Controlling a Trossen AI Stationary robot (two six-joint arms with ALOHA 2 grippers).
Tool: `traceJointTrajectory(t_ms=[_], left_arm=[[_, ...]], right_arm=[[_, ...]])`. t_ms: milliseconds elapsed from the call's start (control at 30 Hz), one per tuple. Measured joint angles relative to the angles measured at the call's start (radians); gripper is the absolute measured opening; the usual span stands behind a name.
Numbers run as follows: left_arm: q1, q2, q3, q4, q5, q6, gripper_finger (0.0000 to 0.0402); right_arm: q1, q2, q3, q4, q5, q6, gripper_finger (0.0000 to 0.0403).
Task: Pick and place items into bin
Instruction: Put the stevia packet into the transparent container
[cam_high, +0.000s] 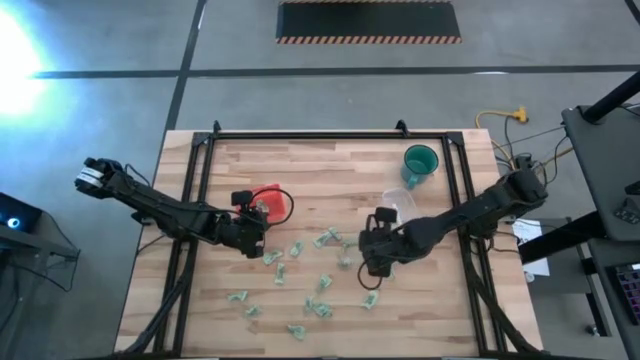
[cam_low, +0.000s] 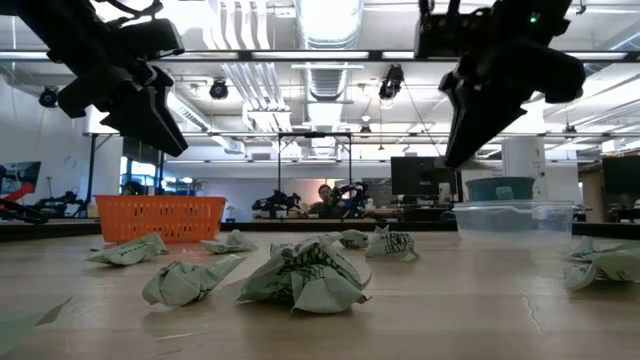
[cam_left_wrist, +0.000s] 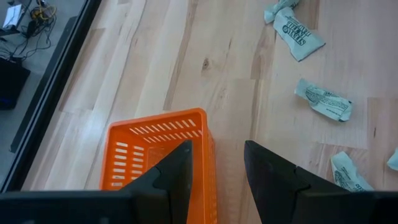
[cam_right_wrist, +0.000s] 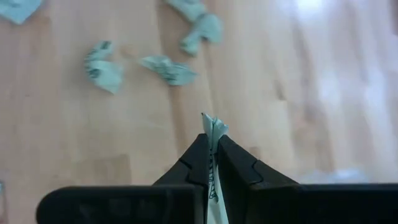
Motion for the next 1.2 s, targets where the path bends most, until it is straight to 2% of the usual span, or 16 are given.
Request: traceJointTrajectory(t_ms=[267, 400, 633, 900, 1200], left_arm=[[0.000, 0.000, 0.000, 0.000, 0.000, 0.000, 0.0128], [0.000, 0.000, 0.000, 0.001, 0.000, 0.000, 0.0128], [0.000, 0.000, 0.002, 0.009, 0.000, 0.000, 0.0128], [0.000, 0.000, 0.002, 0.051, 0.000, 0.029, 0.0128], [0.000, 0.000, 0.004, 0.053, 0.000, 0.029, 0.0128]], right_arm=[[0.002, -0.117, -0.111, -0.106, 0.131, 0.169, 0.0013], [0.000, -0.180, -0.194, -0.110, 0.160, 0.219, 0.0013], [-0.001, -0.294, -0.294, -0.107, 0.275, 0.292, 0.0013], [-0.014, -0.367, -0.379, -0.098, 0.281, 0.375, 0.0013], [-0.047, -0.380, -0.430, -0.050, 0.281, 0.374, 0.0013]])
